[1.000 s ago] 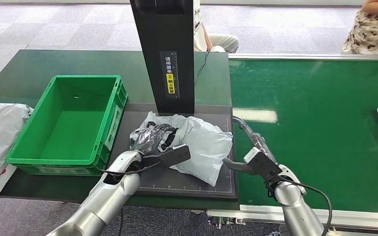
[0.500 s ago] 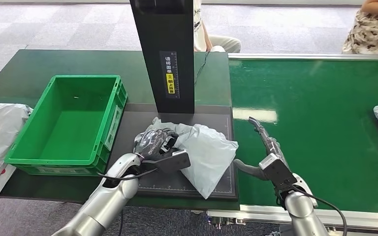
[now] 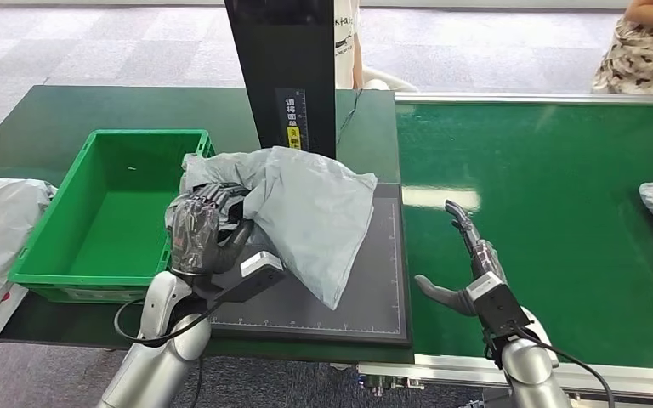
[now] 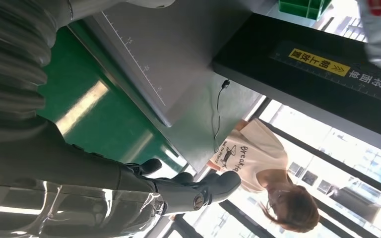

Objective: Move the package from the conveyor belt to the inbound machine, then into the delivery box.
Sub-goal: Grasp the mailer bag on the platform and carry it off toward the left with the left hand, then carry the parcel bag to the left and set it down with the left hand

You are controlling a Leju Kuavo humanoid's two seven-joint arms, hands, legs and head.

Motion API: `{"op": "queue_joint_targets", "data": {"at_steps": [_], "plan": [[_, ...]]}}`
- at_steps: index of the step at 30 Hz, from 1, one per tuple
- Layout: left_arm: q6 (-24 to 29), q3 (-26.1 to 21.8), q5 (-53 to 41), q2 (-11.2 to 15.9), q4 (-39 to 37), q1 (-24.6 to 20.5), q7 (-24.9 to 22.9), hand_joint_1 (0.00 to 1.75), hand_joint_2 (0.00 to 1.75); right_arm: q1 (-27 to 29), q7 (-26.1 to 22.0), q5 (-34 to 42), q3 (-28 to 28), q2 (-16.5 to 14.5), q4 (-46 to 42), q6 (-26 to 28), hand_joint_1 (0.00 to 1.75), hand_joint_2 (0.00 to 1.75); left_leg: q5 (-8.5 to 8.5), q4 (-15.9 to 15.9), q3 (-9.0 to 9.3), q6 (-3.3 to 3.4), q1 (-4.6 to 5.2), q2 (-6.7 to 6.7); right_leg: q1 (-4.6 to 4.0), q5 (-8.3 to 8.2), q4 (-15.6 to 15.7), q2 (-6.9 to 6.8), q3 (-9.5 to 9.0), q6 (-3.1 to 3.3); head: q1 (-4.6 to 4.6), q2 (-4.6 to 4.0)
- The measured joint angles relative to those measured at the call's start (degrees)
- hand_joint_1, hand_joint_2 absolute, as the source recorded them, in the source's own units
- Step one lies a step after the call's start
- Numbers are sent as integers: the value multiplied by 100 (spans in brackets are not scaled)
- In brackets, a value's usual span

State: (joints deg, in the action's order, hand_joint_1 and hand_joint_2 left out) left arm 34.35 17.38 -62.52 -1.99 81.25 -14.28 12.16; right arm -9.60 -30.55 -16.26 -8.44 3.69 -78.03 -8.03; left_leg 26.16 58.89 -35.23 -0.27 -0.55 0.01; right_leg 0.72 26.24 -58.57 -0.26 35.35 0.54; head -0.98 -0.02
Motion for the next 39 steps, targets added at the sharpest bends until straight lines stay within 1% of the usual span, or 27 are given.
{"op": "queue_joint_targets", "data": {"at_steps": [4, 9, 13, 15, 18, 22, 28, 29, 30, 32, 33, 34, 39], "plan": [[6, -441, -265, 57, 279, 24, -300, 175, 175, 80, -7, 3, 10, -9, -62, 22, 0, 175, 0, 0, 1, 0, 0, 0, 0, 0, 0, 0, 0, 0, 0, 0], [-186, -931, -444, 261, 204, -8, -795, 175, 175, 195, 3, -18, 18, -35, -157, -45, 0, 175, 0, -1, 2, -1, -1, 2, 0, 1, -1, 3, 1, 1, 1, -1], [-534, -1288, -783, 442, -187, -151, -1362, 175, 175, 261, 6, -50, 18, -35, -198, -59, 0, 175, -1, -1, 2, -2, -2, 2, 0, 2, -1, 3, 2, 2, 1, 0], [-771, -1473, -965, 527, -488, -329, -1629, 175, 175, 262, 16, -78, 18, -36, -203, -73, 0, 175, -2, -1, 2, -2, -2, 2, -1, 1, -2, 3, 2, 2, 1, 0], [-996, -1735, -1134, 658, -934, -667, -1890, 175, 175, 215, 62, -119, 16, -43, -207, -118, 0, 175, -3, -1, 1, -3, -2, 2, -2, 0, -4, 3, 1, 3, 1, -1], [-1031, -2087, -1075, 845, -1381, -944, -2005, 175, 175, 110, 107, -121, 3, -73, -176, -138, 0, 175, -3, -1, 2, -4, -2, 6, -2, -1, -4, 9, 2, 4, 1, -1], [-621, -2577, -533, 1024, -1696, -987, -1781, 175, 175, 38, 115, -121, -49, -90, -122, -136, 0, 175, 2, -1, 0, -8, -2, 4, -1, 6, -3, 9, 3, 8, 1, -1], [-578, -2652, -452, 1044, -1734, -988, -1740, 170, 175, 28, 119, -121, -56, -91, -114, -136, 0, 175, 3, -1, 0, -10, -2, 4, -1, 7, -3, 9, 3, 8, 1, -1], [-563, -2715, -394, 1058, -1770, -989, -1706, 139, 175, 18, 121, -121, -61, -91, -103, -136, 0, 175, 4, -1, 1, -11, -2, 4, -1, 7, -2, 9, 4, 8, 1, -1], [-612, -2796, -346, 1073, -1833, -990, -1660, 53, 175, -7, 124, -121, -67, -92, -73, -134, 0, 175, 5, -1, 1, -12, -2, 2, -1, 7, -2, 6, 3, 8, 1, -1], [-659, -2812, -343, 1074, -1858, -991, -1642, 14, 175, -22, 124, -121, -72, -92, -56, -133, 0, 175, 5, -1, 0, -12, -2, 2, -1, 7, -1, 6, 3, 8, 0, -1], [-715, -2819, -351, 1072, -1882, -991, -1625, 1, 175, -38, 124, -120, -78, -92, -38, -133, 0, 175, 4, -1, 0, -12, -2, 2, -1, 7, -1, 5, 3, 8, 0, -1], [-867, -2817, -420, 1010, -1951, -988, -1581, 0, 175, -119, 122, -108, -113, -93, 43, -134, 0, 175, 4, 0, 1, -12, -1, 3, -1, 6, -2, 7, 3, 8, 1, -1]]}}
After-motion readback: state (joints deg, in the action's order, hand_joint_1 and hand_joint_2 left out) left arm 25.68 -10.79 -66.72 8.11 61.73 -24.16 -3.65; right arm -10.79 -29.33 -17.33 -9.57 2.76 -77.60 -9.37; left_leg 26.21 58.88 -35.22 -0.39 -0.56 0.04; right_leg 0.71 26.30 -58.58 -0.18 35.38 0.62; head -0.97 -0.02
